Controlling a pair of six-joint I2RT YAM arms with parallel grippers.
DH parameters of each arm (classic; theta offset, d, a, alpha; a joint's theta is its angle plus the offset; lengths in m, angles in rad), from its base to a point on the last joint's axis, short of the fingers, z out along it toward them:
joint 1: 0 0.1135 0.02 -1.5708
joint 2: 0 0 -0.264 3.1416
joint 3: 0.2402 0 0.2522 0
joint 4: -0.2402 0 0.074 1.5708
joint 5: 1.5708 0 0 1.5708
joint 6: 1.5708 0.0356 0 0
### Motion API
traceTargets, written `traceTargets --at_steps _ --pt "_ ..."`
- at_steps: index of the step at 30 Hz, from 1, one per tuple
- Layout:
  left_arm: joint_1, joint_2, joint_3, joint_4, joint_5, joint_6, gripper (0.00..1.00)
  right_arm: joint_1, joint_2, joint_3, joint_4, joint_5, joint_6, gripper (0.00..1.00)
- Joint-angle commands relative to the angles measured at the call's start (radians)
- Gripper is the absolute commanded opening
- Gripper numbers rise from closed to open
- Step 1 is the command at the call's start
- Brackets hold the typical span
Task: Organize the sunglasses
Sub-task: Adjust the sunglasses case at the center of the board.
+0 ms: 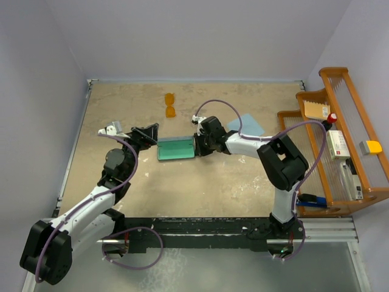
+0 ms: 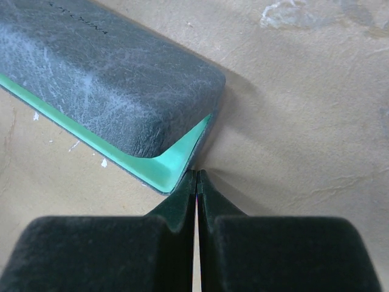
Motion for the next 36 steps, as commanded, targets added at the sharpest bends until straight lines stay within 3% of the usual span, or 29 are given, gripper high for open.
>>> traceTargets --at_steps 1,17,27,36 --pt "0.003 0.006 0.012 0.054 0.010 0.005 0.76 0.015 0.012 0.060 0.033 -0.032 0.010 0.00" --pt "0.002 0.010 0.012 0.058 0.007 0.007 0.76 0.026 0.037 0.085 0.032 -0.021 0.022 0.00" --pt "0.002 0.081 0.071 0.001 0.077 0.032 0.74 0.028 -0.171 -0.048 0.026 0.153 0.003 0.00" --pt "-0.058 0.203 0.204 -0.133 0.134 0.073 0.70 0.021 -0.307 -0.142 0.005 0.178 0.050 0.09"
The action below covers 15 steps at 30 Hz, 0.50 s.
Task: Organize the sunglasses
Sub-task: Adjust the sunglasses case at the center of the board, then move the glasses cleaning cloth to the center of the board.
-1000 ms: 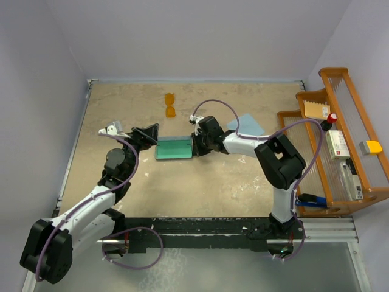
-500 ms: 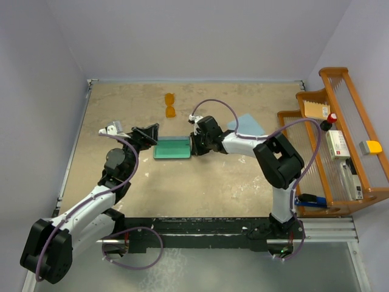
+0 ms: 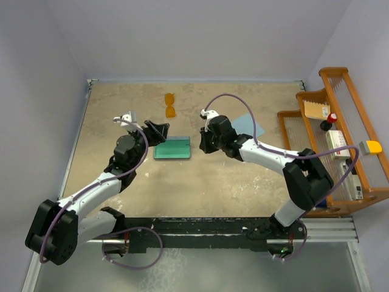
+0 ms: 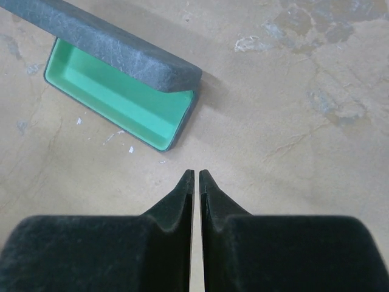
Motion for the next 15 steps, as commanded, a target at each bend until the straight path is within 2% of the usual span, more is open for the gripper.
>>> traceTargets --at_steps 1,5,9,15 --pt "-0.062 0.033 0.100 -0.074 0.015 0.067 0.69 -0.008 -0.055 -0.051 -0.009 0.053 0.030 0.13" --pt "-0.127 0.083 0.161 -0.144 -0.003 0.108 0.69 -0.059 -0.097 -0.100 -0.016 0.071 0.075 0.15" --pt "-0.176 0.155 0.224 -0.205 0.021 0.145 0.69 -0.163 -0.166 -0.189 0.021 0.047 0.117 0.16" --pt "-0.214 0.226 0.266 -0.213 0.043 0.155 0.69 -0.245 -0.211 -0.221 0.007 0.109 0.125 0.20"
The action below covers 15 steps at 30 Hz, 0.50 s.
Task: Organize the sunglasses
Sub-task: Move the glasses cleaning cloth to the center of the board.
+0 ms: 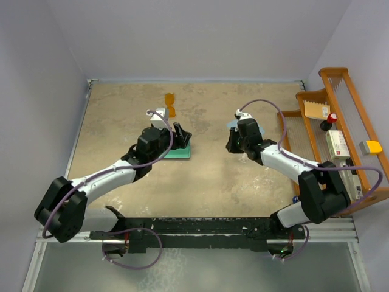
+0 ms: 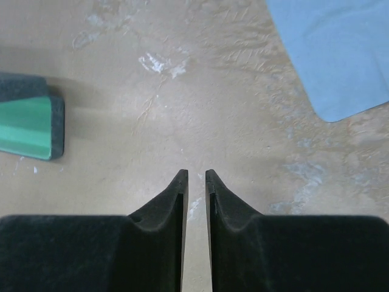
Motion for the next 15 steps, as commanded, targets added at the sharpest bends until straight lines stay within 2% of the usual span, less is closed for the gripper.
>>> traceTargets --at_steps 1,9,15 --pt "-0.027 0.040 0.063 -0.007 0.021 0.040 0.69 -0.035 -0.037 0.001 0.015 0.063 0.030 0.21" --pt "-0.071 0.132 0.130 -0.033 -0.006 0.068 0.69 -0.143 -0.010 0.011 0.018 0.131 0.055 0.30" --pt "-0.083 0.199 0.163 -0.030 0.000 0.081 0.69 -0.228 0.049 0.038 0.032 0.140 0.070 0.30"
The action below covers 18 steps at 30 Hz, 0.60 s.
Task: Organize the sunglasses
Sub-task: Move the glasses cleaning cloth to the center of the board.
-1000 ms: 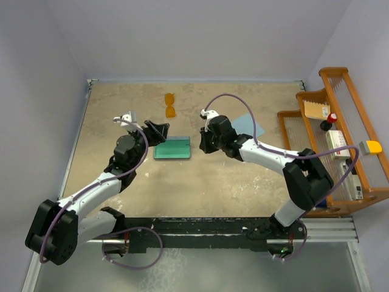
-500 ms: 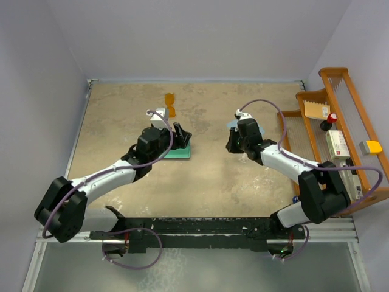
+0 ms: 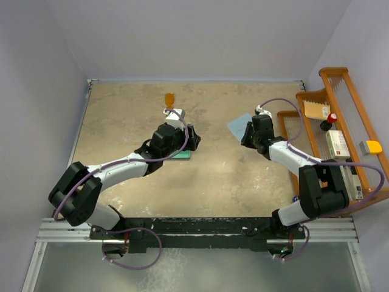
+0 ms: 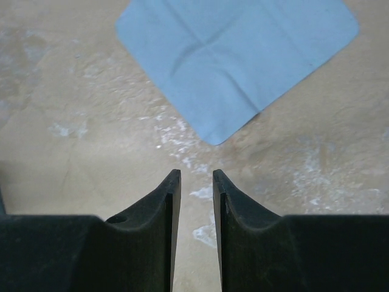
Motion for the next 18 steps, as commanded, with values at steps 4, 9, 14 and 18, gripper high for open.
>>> traceTargets --at_steps 4,9,14,18 --pt "-0.013 0.064 0.077 0.025 0.004 0.033 0.69 -0.054 0.105 0.065 0.030 -0.029 0.022 0.30" --pt "-0.013 0.077 0.071 0.038 0.005 0.035 0.69 -0.054 0.136 0.057 0.070 -0.034 0.016 0.31" --pt "-0.016 0.088 0.074 0.046 0.013 0.031 0.69 -0.055 0.164 0.091 0.099 -0.043 0.013 0.32" --pt "-0.017 0.088 0.087 0.028 0.015 0.040 0.69 -0.065 0.187 0.143 0.100 -0.016 0.010 0.32"
